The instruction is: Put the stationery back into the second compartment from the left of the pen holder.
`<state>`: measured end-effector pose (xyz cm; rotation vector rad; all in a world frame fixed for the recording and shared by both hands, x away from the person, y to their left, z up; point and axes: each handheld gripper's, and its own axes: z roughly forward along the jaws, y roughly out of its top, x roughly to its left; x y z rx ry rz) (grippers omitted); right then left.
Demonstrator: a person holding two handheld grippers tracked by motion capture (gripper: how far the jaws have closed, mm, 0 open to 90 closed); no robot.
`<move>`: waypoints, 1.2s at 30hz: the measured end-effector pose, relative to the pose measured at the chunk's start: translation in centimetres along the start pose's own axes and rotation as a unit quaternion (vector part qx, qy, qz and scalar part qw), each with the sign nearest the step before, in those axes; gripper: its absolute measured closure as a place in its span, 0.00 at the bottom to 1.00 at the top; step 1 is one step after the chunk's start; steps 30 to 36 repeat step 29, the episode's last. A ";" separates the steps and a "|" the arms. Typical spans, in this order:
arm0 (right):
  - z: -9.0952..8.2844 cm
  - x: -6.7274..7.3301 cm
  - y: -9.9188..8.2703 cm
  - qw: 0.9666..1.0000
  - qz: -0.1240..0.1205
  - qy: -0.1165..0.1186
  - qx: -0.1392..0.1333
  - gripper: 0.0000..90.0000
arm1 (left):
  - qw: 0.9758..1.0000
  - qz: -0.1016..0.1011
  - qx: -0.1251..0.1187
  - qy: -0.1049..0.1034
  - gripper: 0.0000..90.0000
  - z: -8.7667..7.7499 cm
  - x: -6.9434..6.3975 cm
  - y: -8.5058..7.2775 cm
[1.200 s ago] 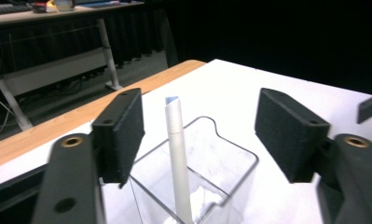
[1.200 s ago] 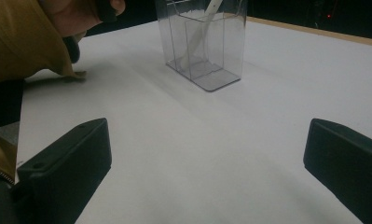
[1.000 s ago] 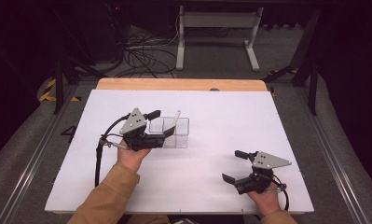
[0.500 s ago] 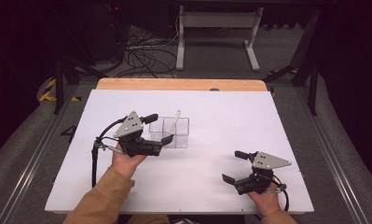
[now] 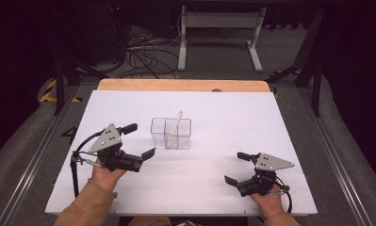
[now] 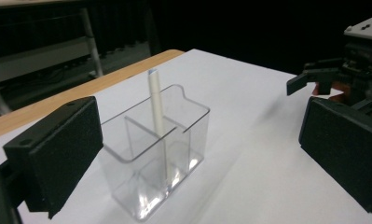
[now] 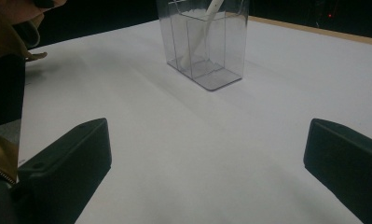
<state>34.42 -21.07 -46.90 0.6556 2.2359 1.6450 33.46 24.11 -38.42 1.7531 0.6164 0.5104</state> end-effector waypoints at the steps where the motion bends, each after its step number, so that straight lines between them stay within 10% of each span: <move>1: 0.0 0.0 0.0 1.000 0.001 0.000 0.001 0.02 | 1.000 -0.004 0.001 -0.002 0.01 -0.2 0.1 -0.2; 23: -0.1 0.1 0.0 1.000 0.003 0.002 0.003 0.01 | 0.998 -0.040 0.036 0.028 0.01 -2.5 1.1 -8.8; 36: -0.1 0.0 0.0 1.000 0.003 0.004 0.001 0.01 | 0.998 -0.051 0.039 0.029 0.01 -2.5 1.4 -9.1</move>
